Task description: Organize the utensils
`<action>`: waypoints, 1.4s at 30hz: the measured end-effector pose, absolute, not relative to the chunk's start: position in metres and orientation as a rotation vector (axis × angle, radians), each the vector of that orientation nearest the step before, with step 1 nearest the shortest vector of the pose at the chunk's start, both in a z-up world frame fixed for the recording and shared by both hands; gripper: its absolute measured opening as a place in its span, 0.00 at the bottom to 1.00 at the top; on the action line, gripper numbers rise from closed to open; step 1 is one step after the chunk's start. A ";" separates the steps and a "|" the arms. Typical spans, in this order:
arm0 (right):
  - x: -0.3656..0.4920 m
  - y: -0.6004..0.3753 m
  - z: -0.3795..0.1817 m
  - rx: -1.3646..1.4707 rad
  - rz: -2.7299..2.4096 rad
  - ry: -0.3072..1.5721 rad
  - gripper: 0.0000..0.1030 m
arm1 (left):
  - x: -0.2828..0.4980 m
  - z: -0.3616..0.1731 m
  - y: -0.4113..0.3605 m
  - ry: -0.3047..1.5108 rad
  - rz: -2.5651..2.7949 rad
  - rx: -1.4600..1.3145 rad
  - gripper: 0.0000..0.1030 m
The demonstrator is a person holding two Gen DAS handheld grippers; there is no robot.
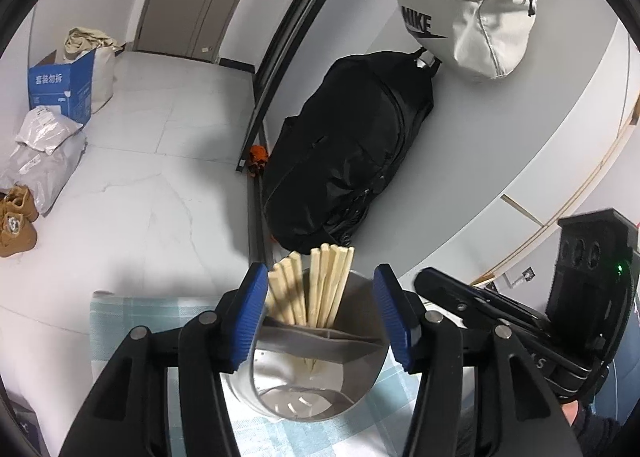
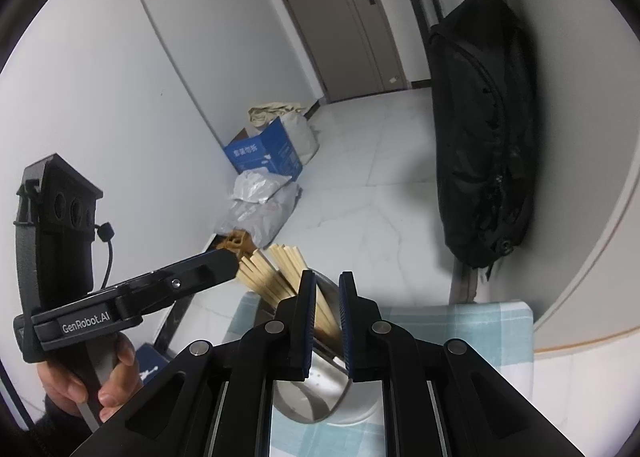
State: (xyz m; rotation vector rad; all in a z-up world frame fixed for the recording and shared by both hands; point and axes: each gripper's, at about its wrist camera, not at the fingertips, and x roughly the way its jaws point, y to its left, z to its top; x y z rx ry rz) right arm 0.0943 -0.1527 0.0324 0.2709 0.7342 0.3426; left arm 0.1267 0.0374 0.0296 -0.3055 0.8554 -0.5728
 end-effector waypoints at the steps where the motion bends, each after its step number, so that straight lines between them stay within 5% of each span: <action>1: 0.092 -0.155 0.032 0.274 0.336 0.729 0.19 | 0.126 0.030 0.038 0.855 -0.563 -0.307 0.48; 6: 0.076 -0.165 0.029 0.297 0.295 0.704 0.28 | 0.117 0.036 0.040 0.823 -0.517 -0.279 0.49; 10: 0.064 -0.168 0.031 0.311 0.281 0.686 0.35 | 0.105 0.040 0.039 0.786 -0.486 -0.248 0.60; 19: 0.027 -0.162 0.040 0.306 0.288 0.633 0.47 | 0.076 0.047 0.042 0.715 -0.388 -0.184 0.62; 22: 0.013 -0.160 0.043 0.297 0.290 0.612 0.54 | 0.063 0.052 0.044 0.679 -0.366 -0.162 0.73; 31: -0.029 -0.164 0.050 0.283 0.294 0.522 0.68 | 0.025 0.060 0.045 0.593 -0.294 -0.118 0.75; 42: -0.073 -0.170 0.040 0.242 0.290 0.405 0.75 | -0.015 0.038 0.059 0.580 -0.193 -0.125 0.83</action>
